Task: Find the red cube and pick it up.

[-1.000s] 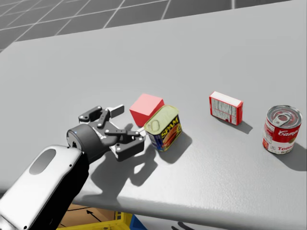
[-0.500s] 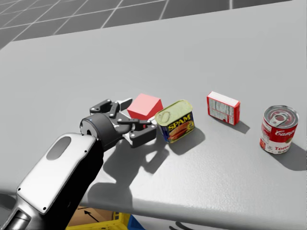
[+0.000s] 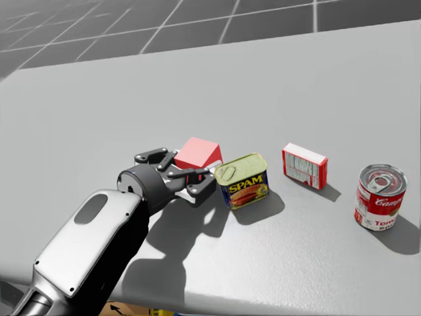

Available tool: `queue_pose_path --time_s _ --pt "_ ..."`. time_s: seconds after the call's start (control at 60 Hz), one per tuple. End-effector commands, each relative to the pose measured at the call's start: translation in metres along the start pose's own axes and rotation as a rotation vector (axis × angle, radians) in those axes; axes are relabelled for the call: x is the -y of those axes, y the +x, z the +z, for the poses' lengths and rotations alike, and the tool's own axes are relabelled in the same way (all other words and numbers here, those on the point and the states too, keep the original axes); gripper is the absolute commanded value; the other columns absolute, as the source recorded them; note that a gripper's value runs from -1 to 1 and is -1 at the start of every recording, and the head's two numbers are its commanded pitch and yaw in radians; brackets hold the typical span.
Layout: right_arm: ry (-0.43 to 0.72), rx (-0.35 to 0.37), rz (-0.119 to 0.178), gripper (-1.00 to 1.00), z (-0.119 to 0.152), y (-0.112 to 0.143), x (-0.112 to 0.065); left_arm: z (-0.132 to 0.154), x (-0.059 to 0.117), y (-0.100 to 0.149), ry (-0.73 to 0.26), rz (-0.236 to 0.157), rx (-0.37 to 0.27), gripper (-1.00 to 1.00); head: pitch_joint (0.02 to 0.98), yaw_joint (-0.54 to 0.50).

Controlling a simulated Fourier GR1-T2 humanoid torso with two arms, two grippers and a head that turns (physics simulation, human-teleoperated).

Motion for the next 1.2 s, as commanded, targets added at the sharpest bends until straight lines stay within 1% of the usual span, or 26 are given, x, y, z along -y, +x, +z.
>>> queue_pose_path --time_s 0.017,0.2,0.35,0.5,0.583,0.617,0.667,0.7,0.717,0.817,0.983,1.033,1.067,1.083,1.133,1.15,1.2 --pt "-0.002 0.002 -0.001 -1.00 0.000 0.001 0.001 0.001 0.009 -0.018 -0.110 -0.018 -0.058 1.00 0.730 0.33" --pt "-0.006 0.001 -0.004 -1.00 0.001 0.001 0.002 0.000 0.011 -0.021 -0.120 -0.030 -0.066 1.00 0.574 0.34" --pt "-0.005 0.000 -0.008 -1.00 0.001 0.001 0.003 0.000 0.012 -0.022 -0.127 -0.036 -0.068 1.00 0.484 0.34" --pt "-0.005 -0.001 -0.013 -1.00 0.002 0.001 0.003 0.000 0.013 -0.021 -0.125 -0.040 -0.067 1.00 0.446 0.35" --pt "-0.002 0.000 -0.013 -1.00 0.002 0.001 0.004 0.003 0.011 -0.016 -0.103 -0.053 -0.054 1.00 0.440 0.34" --pt "0.000 -0.001 -0.014 -1.00 0.002 0.001 0.004 0.006 0.010 -0.012 -0.091 -0.063 -0.049 1.00 0.440 0.34" --pt "0.002 -0.004 -0.017 -1.00 0.002 0.002 0.004 0.009 0.008 -0.007 -0.083 -0.067 -0.043 1.00 0.440 0.34" --pt "0.003 -0.002 -0.017 -1.00 0.002 0.002 0.005 0.013 0.007 -0.001 -0.060 -0.095 -0.041 1.00 0.440 0.34" --pt "0.005 -0.002 -0.015 -1.00 0.002 0.002 0.005 0.013 0.006 0.001 -0.054 -0.101 -0.038 1.00 0.440 0.34" --pt "0.013 -0.005 -0.015 -1.00 0.002 0.003 0.006 0.019 0.003 0.017 -0.018 -0.125 -0.017 1.00 0.440 0.34" --pt "0.029 -0.010 -0.010 -1.00 0.002 0.002 0.007 0.032 -0.002 0.048 0.025 -0.145 0.039 1.00 0.439 0.33" --pt "0.038 -0.008 -0.004 -1.00 0.002 0.002 0.007 0.037 -0.003 0.058 0.042 -0.167 0.060 1.00 0.437 0.33" --pt "0.040 -0.007 0.004 -1.00 0.002 0.001 0.007 0.039 -0.003 0.063 0.045 -0.168 0.070 1.00 0.437 0.33" --pt "0.045 -0.005 0.012 -1.00 0.002 0.001 0.007 0.043 -0.004 0.070 0.049 -0.172 0.086 1.00 0.436 0.33" --pt "0.048 -0.008 0.013 -1.00 0.002 0.001 0.006 0.047 -0.005 0.078 0.058 -0.181 0.103 1.00 0.436 0.33" --pt "0.048 -0.010 0.013 -1.00 0.002 0.000 0.006 0.052 -0.005 0.087 0.066 -0.187 0.120 1.00 0.436 0.33" --pt "0.050 -0.011 0.014 -1.00 0.002 0.000 0.006 0.058 -0.006 0.099 0.074 -0.194 0.146 1.00 0.435 0.33"
